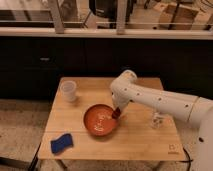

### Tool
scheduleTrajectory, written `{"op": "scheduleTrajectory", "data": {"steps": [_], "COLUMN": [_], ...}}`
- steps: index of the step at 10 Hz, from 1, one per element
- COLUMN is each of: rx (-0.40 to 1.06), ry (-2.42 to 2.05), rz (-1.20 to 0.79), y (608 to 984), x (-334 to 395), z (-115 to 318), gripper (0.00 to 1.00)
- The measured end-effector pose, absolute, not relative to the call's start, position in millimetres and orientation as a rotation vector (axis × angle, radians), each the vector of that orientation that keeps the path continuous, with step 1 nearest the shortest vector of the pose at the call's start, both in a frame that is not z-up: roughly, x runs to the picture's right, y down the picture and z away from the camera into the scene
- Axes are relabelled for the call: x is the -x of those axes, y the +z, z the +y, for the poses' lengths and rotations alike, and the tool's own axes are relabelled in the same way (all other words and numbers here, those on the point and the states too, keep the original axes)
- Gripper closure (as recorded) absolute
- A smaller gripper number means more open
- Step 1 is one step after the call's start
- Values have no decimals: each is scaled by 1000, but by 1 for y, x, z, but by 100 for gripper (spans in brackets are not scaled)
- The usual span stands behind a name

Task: Place the pepper in the ceramic bowl

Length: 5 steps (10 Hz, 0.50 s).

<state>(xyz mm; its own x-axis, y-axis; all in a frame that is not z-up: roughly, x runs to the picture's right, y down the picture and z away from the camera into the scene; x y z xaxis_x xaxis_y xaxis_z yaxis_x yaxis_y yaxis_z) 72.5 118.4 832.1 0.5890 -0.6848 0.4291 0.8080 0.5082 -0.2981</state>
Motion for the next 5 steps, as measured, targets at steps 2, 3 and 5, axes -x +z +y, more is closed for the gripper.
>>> {"op": "scheduleTrajectory", "data": {"steps": [2,3,5], "rx": [497,498,498], "ry": [-931,-929,-927], "rz": [-275,-280,-285], "y": [831,834,838], "x": [-69,-62,-50], "z": [118,121,123], "gripper": [100,100,100]}}
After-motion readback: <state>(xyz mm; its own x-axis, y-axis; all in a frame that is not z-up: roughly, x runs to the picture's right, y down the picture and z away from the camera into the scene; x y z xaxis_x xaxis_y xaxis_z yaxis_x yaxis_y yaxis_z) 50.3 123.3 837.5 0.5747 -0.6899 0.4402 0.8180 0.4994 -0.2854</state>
